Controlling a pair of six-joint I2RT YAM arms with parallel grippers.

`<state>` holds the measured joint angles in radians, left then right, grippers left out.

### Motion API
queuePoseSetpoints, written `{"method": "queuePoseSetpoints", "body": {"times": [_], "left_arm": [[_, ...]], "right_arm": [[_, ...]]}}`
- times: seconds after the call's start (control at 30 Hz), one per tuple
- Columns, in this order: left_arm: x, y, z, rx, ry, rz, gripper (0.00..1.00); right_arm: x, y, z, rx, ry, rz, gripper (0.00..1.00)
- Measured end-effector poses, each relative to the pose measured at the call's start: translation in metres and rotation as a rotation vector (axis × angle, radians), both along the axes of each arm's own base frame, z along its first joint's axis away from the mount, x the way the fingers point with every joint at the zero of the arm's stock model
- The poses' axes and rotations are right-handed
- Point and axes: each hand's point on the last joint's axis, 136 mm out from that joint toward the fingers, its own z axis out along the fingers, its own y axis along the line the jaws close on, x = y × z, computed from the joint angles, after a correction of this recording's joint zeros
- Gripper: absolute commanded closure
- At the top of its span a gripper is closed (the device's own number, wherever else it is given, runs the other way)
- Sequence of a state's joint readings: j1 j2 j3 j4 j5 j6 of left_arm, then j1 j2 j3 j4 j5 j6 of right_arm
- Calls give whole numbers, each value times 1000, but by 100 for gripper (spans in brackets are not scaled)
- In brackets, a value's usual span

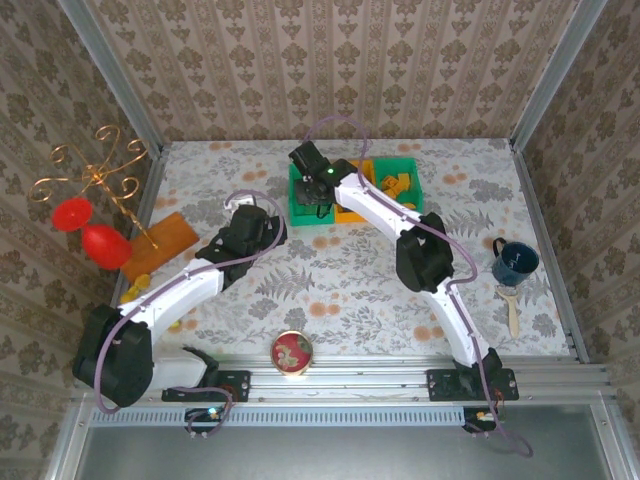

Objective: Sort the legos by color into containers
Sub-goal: Place the lego in the container.

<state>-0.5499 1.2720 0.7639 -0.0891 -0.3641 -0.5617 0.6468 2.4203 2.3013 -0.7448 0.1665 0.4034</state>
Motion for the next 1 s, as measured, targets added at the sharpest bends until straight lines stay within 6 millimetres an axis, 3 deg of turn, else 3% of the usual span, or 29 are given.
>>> {"method": "queuePoseSetpoints", "body": {"times": [0.13, 0.53, 0.8, 1.0], "left_arm": [[1, 3, 0, 0, 1, 8, 0], [0, 9, 0, -3, -3, 22, 0], [-4, 15, 7, -9, -35, 20, 0], [-12, 18, 11, 6, -77, -14, 0]], "right_arm": [[6, 3, -9, -23, 4, 11, 46], [-3, -7, -8, -62, 19, 20, 35], [-35, -42, 32, -83, -27, -13, 24], [-66, -83, 56, -115, -93, -68, 11]]}}
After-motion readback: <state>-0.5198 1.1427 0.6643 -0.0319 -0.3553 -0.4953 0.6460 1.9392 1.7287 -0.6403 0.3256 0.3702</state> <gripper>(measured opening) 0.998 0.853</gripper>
